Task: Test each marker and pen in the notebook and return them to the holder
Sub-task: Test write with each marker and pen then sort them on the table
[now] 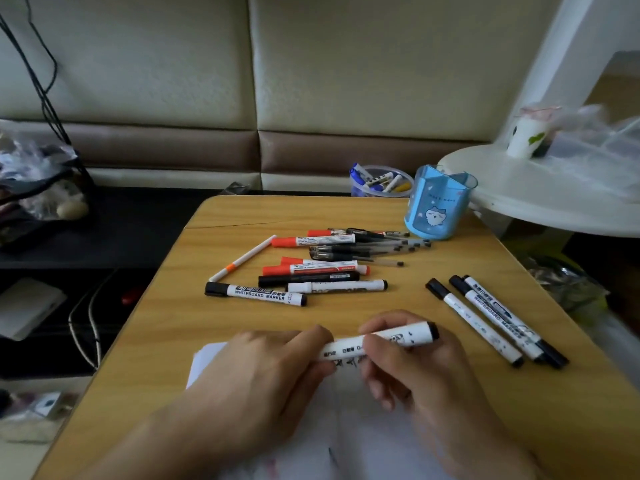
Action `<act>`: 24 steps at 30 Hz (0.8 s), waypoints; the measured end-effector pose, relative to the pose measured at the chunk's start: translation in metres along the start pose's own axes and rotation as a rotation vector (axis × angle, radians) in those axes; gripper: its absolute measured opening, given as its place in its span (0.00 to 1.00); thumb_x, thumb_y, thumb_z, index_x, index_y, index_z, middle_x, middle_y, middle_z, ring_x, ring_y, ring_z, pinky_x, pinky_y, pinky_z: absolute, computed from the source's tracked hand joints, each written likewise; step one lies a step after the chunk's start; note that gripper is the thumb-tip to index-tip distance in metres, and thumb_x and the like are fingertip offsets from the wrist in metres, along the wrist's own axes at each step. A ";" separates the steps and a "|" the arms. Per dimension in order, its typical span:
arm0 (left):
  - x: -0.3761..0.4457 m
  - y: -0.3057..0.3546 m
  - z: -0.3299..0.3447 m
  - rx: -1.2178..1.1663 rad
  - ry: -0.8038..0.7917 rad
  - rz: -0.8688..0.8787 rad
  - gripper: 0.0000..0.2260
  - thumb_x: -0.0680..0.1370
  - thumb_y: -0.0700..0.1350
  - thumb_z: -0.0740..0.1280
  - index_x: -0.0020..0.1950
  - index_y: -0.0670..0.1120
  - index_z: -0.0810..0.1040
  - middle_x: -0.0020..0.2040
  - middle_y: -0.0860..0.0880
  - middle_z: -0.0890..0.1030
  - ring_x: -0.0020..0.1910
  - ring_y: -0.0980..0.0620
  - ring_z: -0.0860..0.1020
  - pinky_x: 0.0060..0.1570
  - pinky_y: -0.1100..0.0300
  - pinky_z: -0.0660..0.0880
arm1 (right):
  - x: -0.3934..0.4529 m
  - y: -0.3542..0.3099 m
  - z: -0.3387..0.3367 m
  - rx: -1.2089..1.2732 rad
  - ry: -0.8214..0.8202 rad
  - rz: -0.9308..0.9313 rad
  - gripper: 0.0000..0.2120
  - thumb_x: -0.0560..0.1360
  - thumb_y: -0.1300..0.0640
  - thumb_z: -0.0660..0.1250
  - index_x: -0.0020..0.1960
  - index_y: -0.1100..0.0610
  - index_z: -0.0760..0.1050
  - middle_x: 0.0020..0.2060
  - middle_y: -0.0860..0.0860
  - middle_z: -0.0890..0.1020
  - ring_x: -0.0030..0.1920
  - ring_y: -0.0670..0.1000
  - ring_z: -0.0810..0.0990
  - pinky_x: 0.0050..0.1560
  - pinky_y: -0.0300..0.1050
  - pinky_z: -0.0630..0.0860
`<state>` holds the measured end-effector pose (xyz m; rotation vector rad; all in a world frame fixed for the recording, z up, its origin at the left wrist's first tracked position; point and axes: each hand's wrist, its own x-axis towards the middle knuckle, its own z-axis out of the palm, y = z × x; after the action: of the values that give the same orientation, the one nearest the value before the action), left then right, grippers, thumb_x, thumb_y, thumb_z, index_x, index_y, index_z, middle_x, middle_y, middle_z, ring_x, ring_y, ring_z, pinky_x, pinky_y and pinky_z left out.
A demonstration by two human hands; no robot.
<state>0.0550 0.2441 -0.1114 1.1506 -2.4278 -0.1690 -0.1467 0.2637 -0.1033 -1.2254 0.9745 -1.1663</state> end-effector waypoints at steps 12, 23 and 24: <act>0.000 0.000 0.001 -0.165 0.014 0.048 0.17 0.78 0.65 0.57 0.62 0.58 0.71 0.27 0.56 0.72 0.28 0.56 0.72 0.25 0.78 0.56 | 0.000 0.002 -0.020 -0.190 -0.069 -0.198 0.09 0.67 0.47 0.71 0.43 0.51 0.82 0.28 0.51 0.78 0.31 0.53 0.77 0.33 0.45 0.73; -0.004 -0.017 0.023 -0.101 -0.005 -0.013 0.13 0.75 0.63 0.61 0.54 0.59 0.72 0.23 0.62 0.64 0.24 0.66 0.64 0.27 0.74 0.55 | 0.012 0.014 -0.045 -0.476 0.264 -0.159 0.09 0.69 0.54 0.75 0.35 0.53 0.76 0.23 0.57 0.77 0.23 0.54 0.74 0.24 0.45 0.71; -0.004 -0.017 0.024 -0.105 0.001 -0.018 0.12 0.75 0.63 0.62 0.54 0.59 0.72 0.23 0.62 0.63 0.24 0.66 0.63 0.26 0.72 0.57 | 0.013 0.018 -0.045 -0.496 0.275 -0.179 0.12 0.70 0.54 0.76 0.33 0.53 0.74 0.23 0.58 0.76 0.23 0.56 0.73 0.23 0.48 0.71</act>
<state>0.0587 0.2339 -0.1387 1.1256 -2.3787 -0.2974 -0.1862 0.2421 -0.1258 -1.5947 1.4432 -1.3000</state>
